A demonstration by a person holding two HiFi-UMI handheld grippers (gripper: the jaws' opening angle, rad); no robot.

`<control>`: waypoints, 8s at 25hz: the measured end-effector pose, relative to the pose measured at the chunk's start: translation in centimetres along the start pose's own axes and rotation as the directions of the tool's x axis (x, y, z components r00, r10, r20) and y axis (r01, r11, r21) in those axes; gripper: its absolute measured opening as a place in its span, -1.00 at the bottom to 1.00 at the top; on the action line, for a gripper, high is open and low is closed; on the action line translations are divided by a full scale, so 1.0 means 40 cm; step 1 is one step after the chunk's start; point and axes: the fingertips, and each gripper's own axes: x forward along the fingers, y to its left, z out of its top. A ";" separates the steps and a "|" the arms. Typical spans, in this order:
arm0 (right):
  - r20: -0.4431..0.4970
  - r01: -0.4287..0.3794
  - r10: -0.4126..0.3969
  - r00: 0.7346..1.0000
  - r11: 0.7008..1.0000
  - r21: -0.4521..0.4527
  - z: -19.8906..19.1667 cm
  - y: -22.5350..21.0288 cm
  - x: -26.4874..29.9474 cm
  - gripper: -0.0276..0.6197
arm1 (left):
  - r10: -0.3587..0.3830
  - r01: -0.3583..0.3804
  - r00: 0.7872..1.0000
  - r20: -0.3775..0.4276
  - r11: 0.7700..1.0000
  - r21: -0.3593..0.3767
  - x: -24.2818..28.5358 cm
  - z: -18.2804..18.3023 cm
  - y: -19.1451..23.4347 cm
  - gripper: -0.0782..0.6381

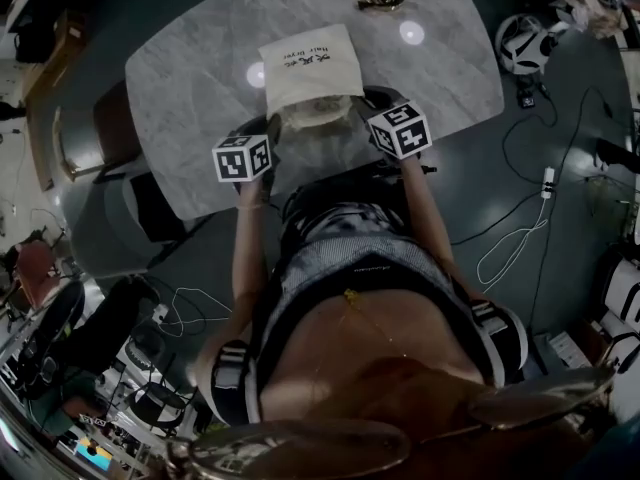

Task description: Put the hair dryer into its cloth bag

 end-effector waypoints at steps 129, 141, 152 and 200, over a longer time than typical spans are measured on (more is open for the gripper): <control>0.006 -0.182 0.191 0.982 0.944 -0.275 0.096 -0.017 -0.021 -0.64 | -0.034 0.030 0.994 0.107 0.999 0.039 -0.061 0.072 -0.005 -0.67; -0.131 -0.240 0.212 0.968 0.933 -0.268 -0.029 -0.021 -0.015 -0.64 | -0.029 0.027 0.999 0.021 0.998 0.052 -0.027 -0.034 -0.017 -0.67; -0.307 -0.303 0.217 0.927 0.915 -0.267 -0.166 -0.036 0.017 -0.64 | 0.001 0.005 0.997 -0.079 0.997 0.076 0.036 -0.158 -0.019 -0.67; -0.716 -0.369 0.057 0.696 0.884 -0.288 -0.405 -0.090 0.142 -0.62 | 0.065 0.005 0.866 -0.496 0.990 0.139 0.203 -0.363 0.002 -0.67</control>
